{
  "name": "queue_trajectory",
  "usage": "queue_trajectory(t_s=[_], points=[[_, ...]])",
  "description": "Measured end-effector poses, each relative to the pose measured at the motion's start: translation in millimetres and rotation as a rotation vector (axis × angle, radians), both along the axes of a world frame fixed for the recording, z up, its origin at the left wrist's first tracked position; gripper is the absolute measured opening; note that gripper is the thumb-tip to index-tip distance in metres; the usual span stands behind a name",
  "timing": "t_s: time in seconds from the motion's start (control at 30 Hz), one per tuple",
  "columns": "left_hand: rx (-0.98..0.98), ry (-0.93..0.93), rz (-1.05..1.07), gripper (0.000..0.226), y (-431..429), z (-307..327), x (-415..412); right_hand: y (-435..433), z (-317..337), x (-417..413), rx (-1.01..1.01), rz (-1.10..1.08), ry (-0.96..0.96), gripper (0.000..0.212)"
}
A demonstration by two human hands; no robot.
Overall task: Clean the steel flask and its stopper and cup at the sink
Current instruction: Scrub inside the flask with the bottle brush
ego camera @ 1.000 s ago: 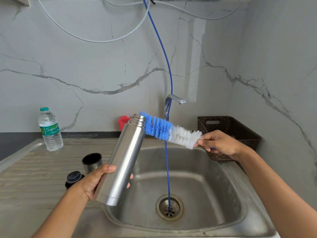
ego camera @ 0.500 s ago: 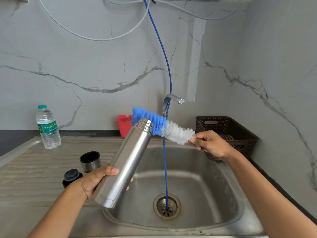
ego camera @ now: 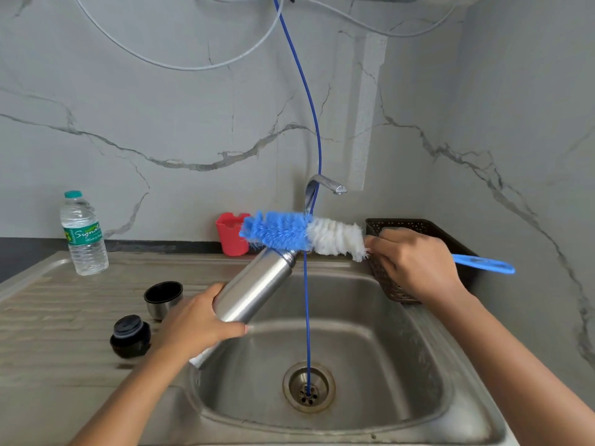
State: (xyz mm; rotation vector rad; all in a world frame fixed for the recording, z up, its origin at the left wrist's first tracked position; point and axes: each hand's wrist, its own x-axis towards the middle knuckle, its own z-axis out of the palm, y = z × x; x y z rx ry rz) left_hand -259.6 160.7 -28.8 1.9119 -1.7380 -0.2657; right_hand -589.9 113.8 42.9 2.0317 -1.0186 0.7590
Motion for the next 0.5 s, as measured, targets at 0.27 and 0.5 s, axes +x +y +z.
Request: queue_trajectory(t_s=[0.27,0.5], points=[[-0.128,-0.322,0.084,0.082,6.6,8.6,3.3,6.3,19.5,-6.3,0.070,0.014,0.012,0.035],[-0.260,-0.566,0.132,0.091,-1.8,1.5,21.1,-6.2,16.9,-7.4,0.114,-0.020,0.006,0.035]])
